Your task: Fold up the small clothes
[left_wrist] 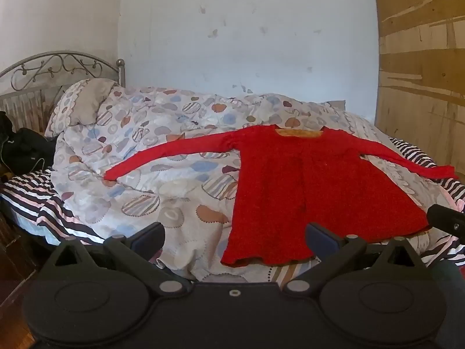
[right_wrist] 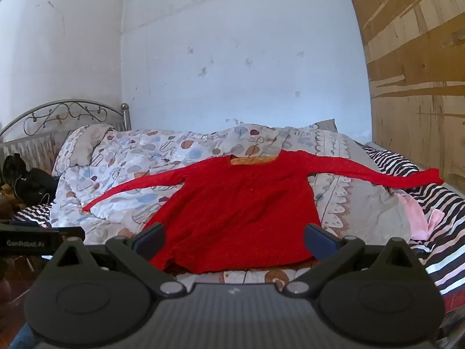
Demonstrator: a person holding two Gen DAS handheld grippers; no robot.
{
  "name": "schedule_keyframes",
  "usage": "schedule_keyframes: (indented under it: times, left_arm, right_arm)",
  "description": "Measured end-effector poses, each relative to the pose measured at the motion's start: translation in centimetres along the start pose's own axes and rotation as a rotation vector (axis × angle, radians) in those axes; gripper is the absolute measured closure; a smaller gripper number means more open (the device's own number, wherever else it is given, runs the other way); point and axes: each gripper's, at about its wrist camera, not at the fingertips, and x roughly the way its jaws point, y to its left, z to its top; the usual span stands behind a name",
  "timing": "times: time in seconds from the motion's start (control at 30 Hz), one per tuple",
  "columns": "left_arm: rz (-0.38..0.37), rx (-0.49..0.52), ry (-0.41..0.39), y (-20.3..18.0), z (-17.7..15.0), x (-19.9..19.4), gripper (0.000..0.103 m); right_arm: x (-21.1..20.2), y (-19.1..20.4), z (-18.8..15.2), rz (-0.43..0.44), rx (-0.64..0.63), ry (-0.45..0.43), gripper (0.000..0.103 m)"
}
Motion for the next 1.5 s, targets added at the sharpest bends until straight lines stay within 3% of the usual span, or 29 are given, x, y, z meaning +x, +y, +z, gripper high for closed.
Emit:
schedule_keyframes:
  times: [1.5]
  left_arm:
    - [0.007,0.018,-0.011,-0.1,0.1,-1.3,0.001]
  right_arm:
    - [-0.1,-0.5,0.1,-0.004,0.016,0.007,0.000]
